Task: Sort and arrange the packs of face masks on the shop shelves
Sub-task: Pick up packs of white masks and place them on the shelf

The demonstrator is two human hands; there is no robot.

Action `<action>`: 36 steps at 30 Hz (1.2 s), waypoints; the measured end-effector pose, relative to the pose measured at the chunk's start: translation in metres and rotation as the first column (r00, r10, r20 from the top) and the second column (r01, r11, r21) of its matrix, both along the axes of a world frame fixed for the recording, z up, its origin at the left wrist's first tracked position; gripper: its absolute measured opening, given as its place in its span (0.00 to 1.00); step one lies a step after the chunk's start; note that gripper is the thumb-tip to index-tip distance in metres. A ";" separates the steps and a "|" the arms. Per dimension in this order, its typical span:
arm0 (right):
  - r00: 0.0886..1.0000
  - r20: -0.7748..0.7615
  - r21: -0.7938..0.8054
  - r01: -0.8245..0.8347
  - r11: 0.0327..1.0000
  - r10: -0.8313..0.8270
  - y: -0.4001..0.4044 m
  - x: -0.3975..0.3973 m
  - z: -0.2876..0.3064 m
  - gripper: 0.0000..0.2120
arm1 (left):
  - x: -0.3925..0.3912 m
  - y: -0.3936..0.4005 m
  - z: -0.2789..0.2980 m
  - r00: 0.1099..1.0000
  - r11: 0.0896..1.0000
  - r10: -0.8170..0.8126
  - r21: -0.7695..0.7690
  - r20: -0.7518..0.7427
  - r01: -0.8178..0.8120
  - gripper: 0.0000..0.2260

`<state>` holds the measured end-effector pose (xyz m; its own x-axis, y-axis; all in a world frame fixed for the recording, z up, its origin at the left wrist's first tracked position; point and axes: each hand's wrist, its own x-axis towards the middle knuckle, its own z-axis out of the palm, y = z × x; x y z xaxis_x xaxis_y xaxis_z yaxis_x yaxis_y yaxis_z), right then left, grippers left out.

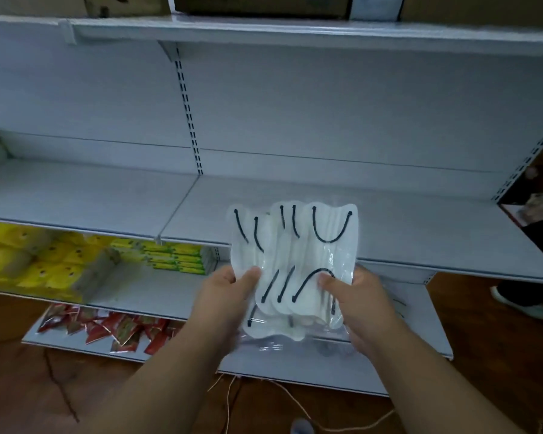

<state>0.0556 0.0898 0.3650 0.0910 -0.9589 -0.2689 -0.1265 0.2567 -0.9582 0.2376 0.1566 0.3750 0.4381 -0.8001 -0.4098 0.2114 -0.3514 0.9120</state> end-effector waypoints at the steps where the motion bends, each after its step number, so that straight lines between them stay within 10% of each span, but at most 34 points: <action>1: 1.000 -0.007 -0.012 0.018 1.000 -0.018 -0.018 0.004 -0.001 0.04 | 0.004 -0.018 -0.002 0.998 1.000 0.005 -0.005 0.060 -0.005 0.05; 8: 0.992 -0.107 -0.047 -0.080 0.996 0.074 -0.147 0.036 -0.004 0.01 | 0.044 -0.143 -0.006 0.860 0.999 -0.033 -0.019 0.510 0.049 0.08; 17: 0.942 -0.328 -0.087 -0.110 0.990 0.075 -0.247 0.082 -0.040 0.11 | 0.092 -0.247 -0.028 0.676 0.968 -0.250 0.176 0.693 0.178 0.05; 24: 0.645 -0.762 -0.194 -0.149 0.970 -0.054 -0.247 0.101 -0.052 0.07 | 0.103 -0.272 -0.056 0.494 0.918 -0.397 0.320 0.774 0.235 0.13; 31: 0.298 -0.944 -0.215 -0.237 0.948 -0.140 -0.239 0.116 -0.045 0.23 | 0.110 -0.272 -0.063 0.307 0.934 -0.312 0.233 0.899 0.270 0.34; 36: 0.190 -0.972 -0.202 -0.391 0.898 -0.136 -0.231 0.120 -0.038 0.18 | 0.108 -0.265 -0.066 0.143 0.913 -0.219 0.151 0.965 0.380 0.21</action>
